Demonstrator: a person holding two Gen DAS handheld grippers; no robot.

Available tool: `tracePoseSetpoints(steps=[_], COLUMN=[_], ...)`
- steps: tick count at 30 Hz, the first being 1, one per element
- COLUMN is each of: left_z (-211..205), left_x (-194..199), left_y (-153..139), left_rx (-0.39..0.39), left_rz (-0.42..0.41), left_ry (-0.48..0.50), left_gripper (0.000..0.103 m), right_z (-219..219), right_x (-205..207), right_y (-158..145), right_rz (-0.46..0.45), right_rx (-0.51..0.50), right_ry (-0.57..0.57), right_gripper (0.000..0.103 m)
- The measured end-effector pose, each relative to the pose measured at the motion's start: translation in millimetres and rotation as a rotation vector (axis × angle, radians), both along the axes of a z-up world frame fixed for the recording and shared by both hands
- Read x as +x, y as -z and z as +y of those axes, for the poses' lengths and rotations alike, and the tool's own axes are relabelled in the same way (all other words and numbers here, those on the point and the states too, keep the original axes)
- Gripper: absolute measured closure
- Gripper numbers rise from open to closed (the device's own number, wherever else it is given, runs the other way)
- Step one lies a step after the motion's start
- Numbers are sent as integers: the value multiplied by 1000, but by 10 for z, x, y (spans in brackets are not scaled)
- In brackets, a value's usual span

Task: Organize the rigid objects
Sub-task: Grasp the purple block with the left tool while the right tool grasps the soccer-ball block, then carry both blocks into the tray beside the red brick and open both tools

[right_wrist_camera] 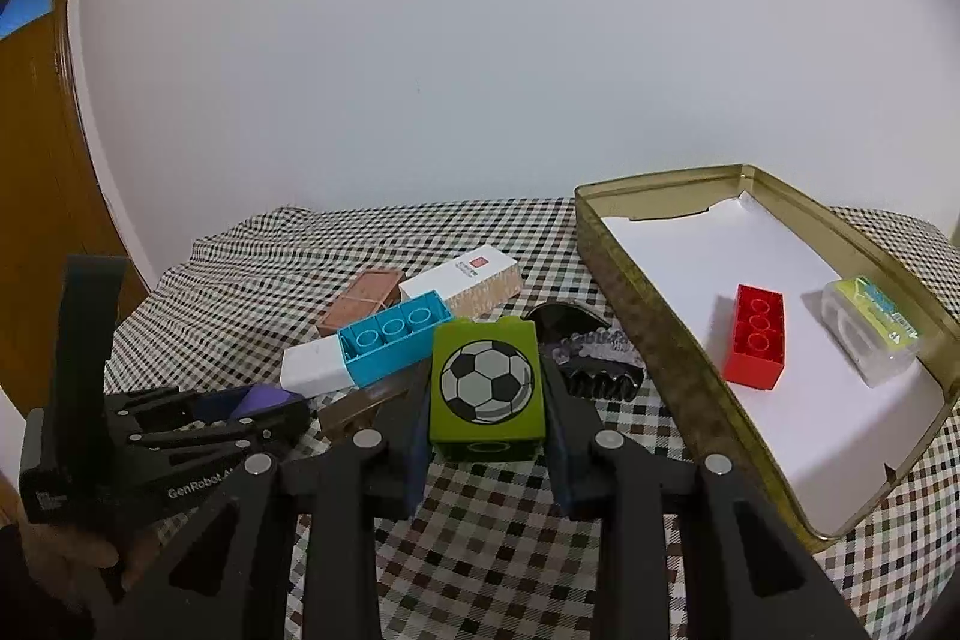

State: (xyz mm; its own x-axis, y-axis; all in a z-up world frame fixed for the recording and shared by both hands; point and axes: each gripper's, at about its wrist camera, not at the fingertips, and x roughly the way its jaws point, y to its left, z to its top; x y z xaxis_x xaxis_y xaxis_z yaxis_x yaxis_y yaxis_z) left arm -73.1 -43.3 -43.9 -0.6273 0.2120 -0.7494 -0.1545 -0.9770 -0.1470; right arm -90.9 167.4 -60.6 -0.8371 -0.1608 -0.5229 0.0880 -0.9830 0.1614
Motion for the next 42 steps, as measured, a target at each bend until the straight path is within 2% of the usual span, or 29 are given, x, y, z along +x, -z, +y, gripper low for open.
tracePoseSetpoints(steps=[4,6,9,12,18,24,42], left_z=[-44,-30,55,129,464,720,1598], left_x=[71,158,259,244,200,116,59], left_y=[-74,-161,-280,-345,-423,-463,-594], left_rx=[58,69,35,40,56,96,75], left_rz=[59,132,241,277,295,289,311], left_ry=[-24,-29,-25,-12,35,69,172], left_gripper=[64,64,64,64,64,64,64], right_z=[27,47,99,154,346,599,1151], right_x=[34,59,106,127,188,127,39], right_y=[-60,-96,-143,-165,-225,-229,-233], right_rz=[37,63,99,129,170,159,139], right_rx=[13,27,47,88,164,152,148], right_ry=[13,27,42,62,110,151,266], right_gripper=[68,68,68,69,69,68,69])
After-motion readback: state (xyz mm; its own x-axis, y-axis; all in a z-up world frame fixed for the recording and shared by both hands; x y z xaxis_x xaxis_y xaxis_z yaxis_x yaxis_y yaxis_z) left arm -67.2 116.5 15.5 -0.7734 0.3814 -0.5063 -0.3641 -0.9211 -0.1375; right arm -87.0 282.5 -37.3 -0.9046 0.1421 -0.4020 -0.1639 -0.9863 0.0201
